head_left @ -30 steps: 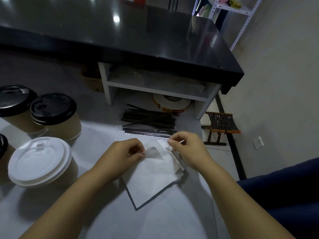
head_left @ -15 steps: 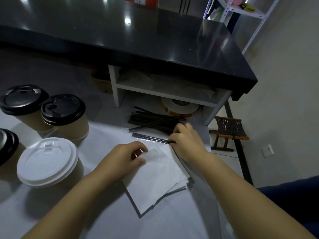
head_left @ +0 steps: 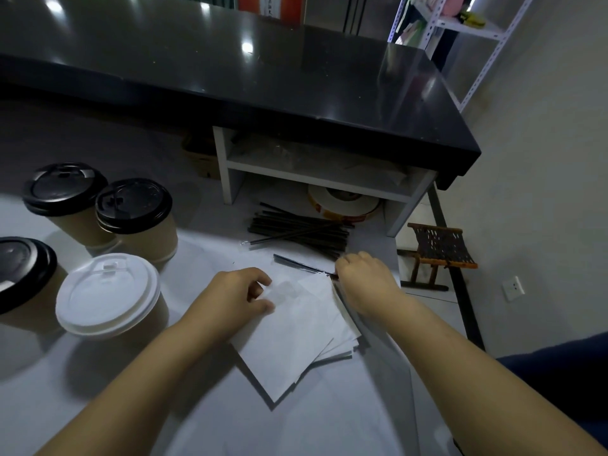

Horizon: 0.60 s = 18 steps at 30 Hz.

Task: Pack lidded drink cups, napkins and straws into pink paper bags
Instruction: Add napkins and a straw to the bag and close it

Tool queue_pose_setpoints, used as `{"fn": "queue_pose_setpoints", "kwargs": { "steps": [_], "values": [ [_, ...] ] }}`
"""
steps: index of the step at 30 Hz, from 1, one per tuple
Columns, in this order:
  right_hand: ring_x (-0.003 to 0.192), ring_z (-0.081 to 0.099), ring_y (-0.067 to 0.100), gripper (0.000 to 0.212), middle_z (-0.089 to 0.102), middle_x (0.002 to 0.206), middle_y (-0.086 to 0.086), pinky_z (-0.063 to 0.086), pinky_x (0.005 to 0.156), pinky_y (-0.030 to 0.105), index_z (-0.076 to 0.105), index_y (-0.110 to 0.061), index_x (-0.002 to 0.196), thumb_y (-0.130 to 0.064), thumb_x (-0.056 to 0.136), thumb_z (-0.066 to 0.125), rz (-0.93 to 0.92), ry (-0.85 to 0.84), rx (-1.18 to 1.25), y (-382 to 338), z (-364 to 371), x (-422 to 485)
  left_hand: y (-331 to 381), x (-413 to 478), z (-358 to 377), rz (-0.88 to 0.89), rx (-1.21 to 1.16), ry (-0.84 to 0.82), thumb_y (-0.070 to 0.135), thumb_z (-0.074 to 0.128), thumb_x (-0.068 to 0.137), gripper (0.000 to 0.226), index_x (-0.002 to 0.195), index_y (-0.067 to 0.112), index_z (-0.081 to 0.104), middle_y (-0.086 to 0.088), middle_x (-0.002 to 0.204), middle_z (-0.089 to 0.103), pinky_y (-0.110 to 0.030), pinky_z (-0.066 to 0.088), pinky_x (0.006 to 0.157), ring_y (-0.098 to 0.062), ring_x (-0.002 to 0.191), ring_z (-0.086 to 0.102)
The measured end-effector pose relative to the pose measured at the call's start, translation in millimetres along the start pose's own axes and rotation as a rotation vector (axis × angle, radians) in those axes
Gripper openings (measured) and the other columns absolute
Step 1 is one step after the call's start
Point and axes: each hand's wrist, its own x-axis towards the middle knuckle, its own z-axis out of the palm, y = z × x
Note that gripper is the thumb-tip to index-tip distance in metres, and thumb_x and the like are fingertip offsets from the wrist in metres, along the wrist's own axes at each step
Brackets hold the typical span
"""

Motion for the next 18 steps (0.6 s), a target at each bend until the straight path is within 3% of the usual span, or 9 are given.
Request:
{"fn": "queue_pose_setpoints", "kwargs": {
  "steps": [7, 11, 18],
  "values": [
    [0.103, 0.045, 0.029, 0.030, 0.049, 0.116, 0.013, 0.042, 0.082, 0.035, 0.046, -0.006, 0.116, -0.002, 0.086, 0.048, 0.086, 0.052, 0.146, 4.2, -15.5, -7.7, 12.8, -9.4, -11.5, 0.052, -0.052, 0.050, 0.023, 0.073, 0.074, 0.025, 0.078, 0.039, 0.054, 0.011, 0.082, 0.063, -0.017, 0.044, 0.066, -0.003, 0.074, 0.058],
    [0.083, 0.045, 0.020, 0.028, 0.043, 0.113, 0.006, 0.035, 0.064, 0.030, 0.046, -0.011, 0.113, 0.001, 0.089, 0.048, 0.109, 0.210, 0.306, 2.4, -32.7, -16.7, 27.3, -22.5, -29.6, 0.145, -0.053, 0.134, 0.024, 0.070, 0.078, 0.023, 0.086, 0.039, 0.056, 0.016, 0.075, 0.063, -0.008, 0.040, 0.061, 0.003, 0.072, 0.055],
    [0.080, 0.045, 0.011, 0.014, 0.043, 0.094, -0.010, 0.036, 0.066, 0.027, 0.053, -0.017, 0.106, -0.018, 0.099, 0.041, 0.010, 0.470, 0.512, -39.1, -68.1, -35.3, 45.5, -68.2, -94.9, 0.363, -0.029, 0.295, 0.022, 0.069, 0.078, 0.014, 0.090, 0.027, 0.067, 0.023, 0.078, 0.063, -0.011, 0.044, 0.063, 0.004, 0.076, 0.058]
  ]
}}
